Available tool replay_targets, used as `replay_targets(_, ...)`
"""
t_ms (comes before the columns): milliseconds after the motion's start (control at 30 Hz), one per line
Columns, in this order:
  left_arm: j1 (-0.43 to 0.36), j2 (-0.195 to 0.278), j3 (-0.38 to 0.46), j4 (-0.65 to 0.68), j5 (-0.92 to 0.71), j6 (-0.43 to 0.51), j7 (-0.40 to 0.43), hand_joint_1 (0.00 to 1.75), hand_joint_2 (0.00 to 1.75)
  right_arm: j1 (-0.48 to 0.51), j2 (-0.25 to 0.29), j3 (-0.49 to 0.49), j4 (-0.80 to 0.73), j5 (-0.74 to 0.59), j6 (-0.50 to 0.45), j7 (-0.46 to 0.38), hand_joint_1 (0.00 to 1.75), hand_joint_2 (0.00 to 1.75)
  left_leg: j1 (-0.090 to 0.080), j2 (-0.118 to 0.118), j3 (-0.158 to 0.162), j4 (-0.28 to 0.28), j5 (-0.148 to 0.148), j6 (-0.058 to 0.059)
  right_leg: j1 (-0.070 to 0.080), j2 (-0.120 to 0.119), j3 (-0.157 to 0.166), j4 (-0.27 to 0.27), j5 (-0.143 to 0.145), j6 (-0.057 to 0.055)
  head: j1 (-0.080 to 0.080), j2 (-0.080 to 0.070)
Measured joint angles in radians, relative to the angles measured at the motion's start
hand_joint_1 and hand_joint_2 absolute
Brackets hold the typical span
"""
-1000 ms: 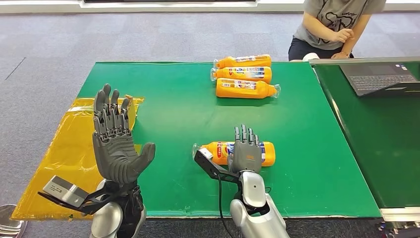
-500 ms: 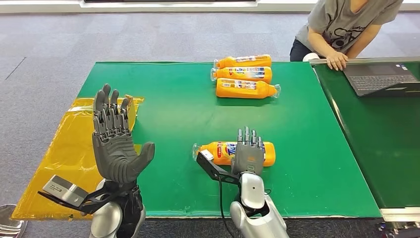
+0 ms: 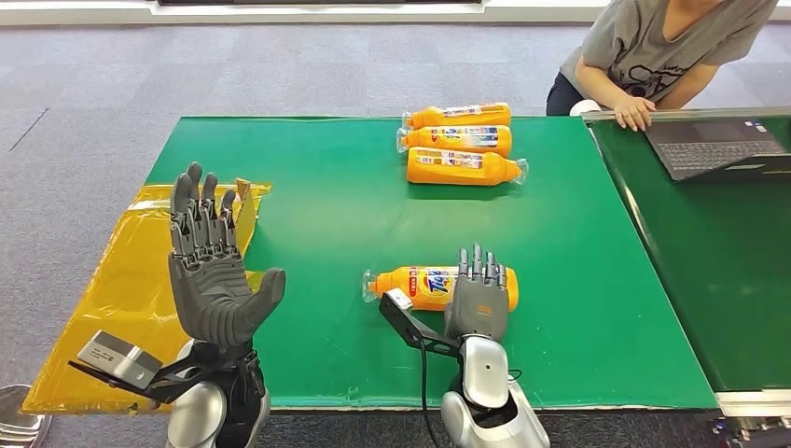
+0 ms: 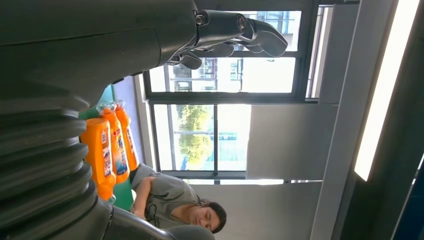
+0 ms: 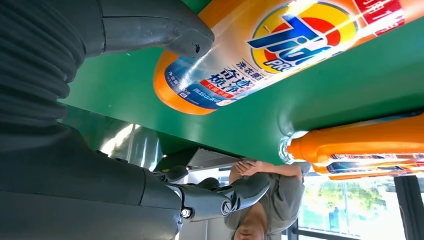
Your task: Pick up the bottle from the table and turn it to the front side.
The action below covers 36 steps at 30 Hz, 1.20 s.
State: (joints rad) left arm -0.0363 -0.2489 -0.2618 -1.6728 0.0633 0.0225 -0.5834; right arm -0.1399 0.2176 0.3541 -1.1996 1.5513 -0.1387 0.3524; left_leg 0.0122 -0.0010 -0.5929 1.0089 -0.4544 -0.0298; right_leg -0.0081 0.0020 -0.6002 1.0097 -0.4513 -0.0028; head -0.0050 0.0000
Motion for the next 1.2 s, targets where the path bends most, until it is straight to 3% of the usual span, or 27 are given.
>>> replay_targets(1200,0.017,0.0,0.0,-0.009,0.0,0.0,-0.001,0.0,1.75,-0.014,-0.008,-0.005,0.057,-0.025,0.025,0.023,0.0,1.75,0.0,0.0,0.0,0.0,0.0,0.0,0.0,0.0,0.0,0.0,0.0,0.0,0.0,0.0)
